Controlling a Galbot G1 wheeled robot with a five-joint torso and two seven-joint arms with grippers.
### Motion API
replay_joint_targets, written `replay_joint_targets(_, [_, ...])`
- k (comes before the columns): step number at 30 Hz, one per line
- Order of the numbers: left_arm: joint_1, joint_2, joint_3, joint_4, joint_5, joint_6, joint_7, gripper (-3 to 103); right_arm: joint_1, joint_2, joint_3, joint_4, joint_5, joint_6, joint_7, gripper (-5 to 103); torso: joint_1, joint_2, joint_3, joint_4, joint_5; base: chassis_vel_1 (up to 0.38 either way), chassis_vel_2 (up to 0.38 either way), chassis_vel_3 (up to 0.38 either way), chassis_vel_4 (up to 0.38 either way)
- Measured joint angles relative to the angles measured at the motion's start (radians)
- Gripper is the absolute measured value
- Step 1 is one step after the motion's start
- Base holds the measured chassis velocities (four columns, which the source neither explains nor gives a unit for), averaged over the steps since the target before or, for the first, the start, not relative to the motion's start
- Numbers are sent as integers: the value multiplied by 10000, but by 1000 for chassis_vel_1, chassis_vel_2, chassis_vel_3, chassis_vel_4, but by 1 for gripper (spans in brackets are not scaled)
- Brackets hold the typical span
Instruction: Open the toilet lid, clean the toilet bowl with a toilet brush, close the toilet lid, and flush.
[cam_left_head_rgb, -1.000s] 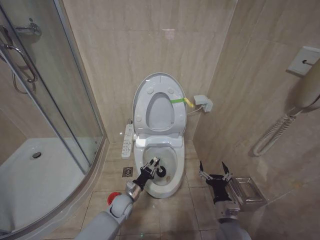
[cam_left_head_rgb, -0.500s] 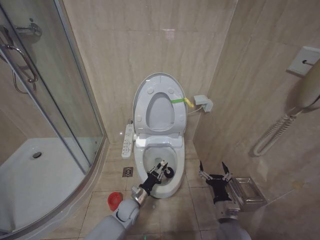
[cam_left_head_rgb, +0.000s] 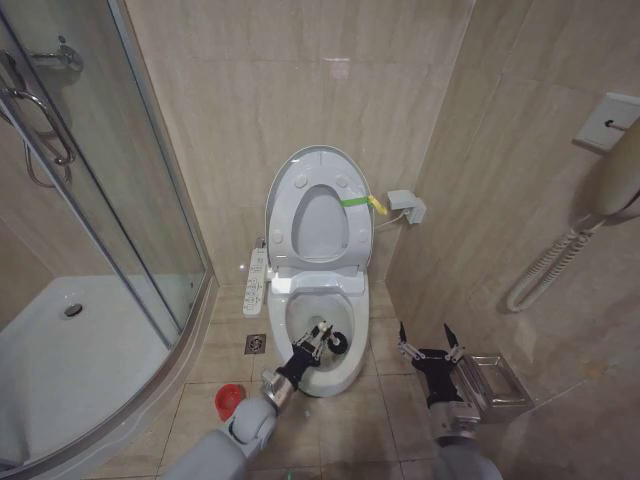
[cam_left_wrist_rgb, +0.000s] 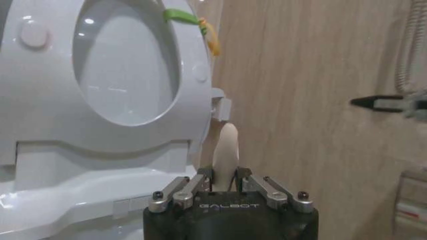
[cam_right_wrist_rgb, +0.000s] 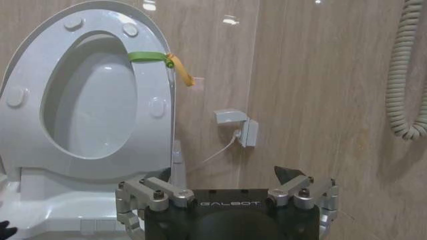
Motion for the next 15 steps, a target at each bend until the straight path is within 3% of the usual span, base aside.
replay_joint_targets(7, [326,287,-168,-258,309,271,-393,22,0,0,0,0,-1,0,0,100,0,0,0,-1,0,0,0,0,0])
replay_joint_targets(12, [120,58,-481,621,304,72,-329,22,0,0,0,0,0,0,0,100,0,0,0,-1,-1,0,0,0,0])
replay_joint_targets(15, [-304,-285,-766,1400,276,-406,-59,22,0,1,0,0,0,0,0,100,0,0,0,-2,-1,0,0,0,0])
